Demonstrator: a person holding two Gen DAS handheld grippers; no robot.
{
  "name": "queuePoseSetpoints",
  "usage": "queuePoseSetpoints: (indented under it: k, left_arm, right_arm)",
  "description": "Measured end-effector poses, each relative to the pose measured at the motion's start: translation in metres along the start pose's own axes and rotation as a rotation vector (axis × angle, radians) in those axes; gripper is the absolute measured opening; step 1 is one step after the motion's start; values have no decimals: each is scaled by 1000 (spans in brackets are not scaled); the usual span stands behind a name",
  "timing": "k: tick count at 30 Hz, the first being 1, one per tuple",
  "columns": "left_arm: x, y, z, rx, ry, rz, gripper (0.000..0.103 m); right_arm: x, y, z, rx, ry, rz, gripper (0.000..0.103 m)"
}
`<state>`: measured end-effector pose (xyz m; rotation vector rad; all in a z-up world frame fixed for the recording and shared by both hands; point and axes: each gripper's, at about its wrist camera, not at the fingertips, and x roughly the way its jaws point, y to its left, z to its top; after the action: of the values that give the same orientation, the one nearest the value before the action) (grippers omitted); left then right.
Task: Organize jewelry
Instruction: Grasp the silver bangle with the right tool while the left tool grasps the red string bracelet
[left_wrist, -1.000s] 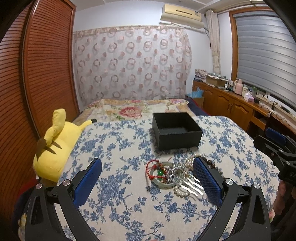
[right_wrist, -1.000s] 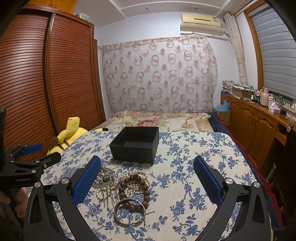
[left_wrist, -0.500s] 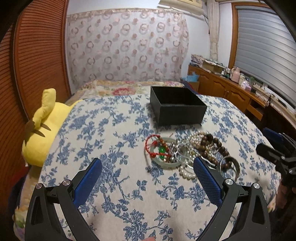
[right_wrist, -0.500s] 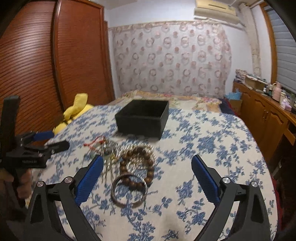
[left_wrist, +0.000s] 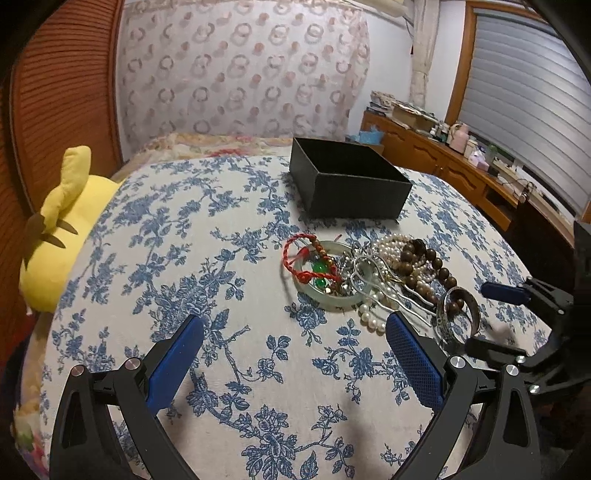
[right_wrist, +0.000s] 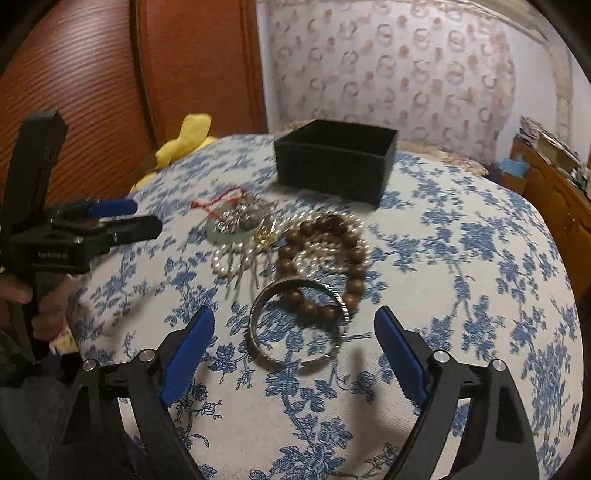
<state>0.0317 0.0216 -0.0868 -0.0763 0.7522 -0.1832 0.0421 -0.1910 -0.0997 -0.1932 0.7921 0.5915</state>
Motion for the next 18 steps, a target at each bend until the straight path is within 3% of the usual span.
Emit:
queuePoseSetpoints:
  k: [10, 15, 18]
  left_arm:
    - [15, 1, 5, -9, 41, -70, 68]
    - [25, 2, 12, -11, 53, -79, 52]
    - [34, 3, 17, -19, 67, -87, 47]
  right_arm:
    - [13, 3, -1, -54, 37, -28, 65]
    - [13, 1, -2, -47, 25, -28, 64]
    - [14, 0, -2, -41, 22, -22, 64]
